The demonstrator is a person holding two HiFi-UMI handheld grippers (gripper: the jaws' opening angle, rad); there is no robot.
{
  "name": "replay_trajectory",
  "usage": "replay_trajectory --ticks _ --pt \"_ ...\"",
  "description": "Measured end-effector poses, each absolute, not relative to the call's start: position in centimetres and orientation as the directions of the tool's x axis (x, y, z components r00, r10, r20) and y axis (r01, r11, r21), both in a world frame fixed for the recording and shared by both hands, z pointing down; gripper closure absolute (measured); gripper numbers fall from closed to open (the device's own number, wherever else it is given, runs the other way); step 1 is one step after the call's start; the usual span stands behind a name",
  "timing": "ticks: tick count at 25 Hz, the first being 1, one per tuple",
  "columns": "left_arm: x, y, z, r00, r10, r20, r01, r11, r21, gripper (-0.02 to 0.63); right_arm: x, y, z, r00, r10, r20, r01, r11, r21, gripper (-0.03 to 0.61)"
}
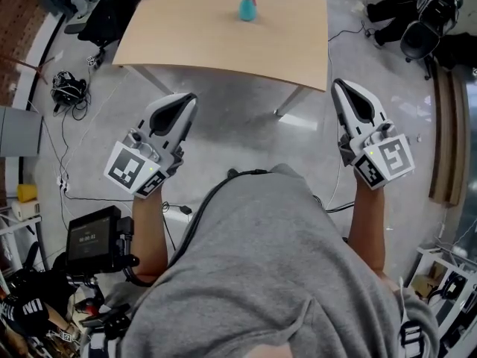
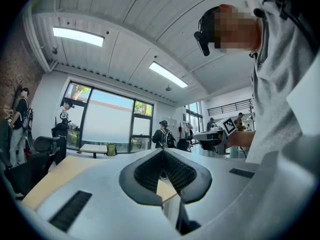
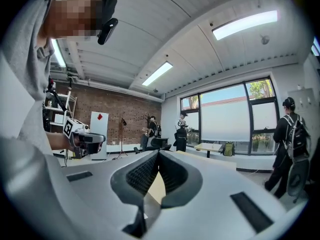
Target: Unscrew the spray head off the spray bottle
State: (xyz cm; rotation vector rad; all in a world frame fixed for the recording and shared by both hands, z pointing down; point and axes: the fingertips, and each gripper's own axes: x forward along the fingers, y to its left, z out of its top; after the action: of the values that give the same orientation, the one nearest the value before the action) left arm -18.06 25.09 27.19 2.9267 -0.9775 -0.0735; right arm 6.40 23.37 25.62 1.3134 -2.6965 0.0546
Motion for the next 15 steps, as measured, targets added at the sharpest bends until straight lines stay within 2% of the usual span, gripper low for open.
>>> replay_trajectory --ticks 15 --pt "-16.7 22.8 28.4 0.791 -0.611 -0.031 -0.604 -0.788 0.121 0.611 6.4 20.5 25.7 -0.628 -0.755 0.189 -0.761 0.646 0.049 0.574"
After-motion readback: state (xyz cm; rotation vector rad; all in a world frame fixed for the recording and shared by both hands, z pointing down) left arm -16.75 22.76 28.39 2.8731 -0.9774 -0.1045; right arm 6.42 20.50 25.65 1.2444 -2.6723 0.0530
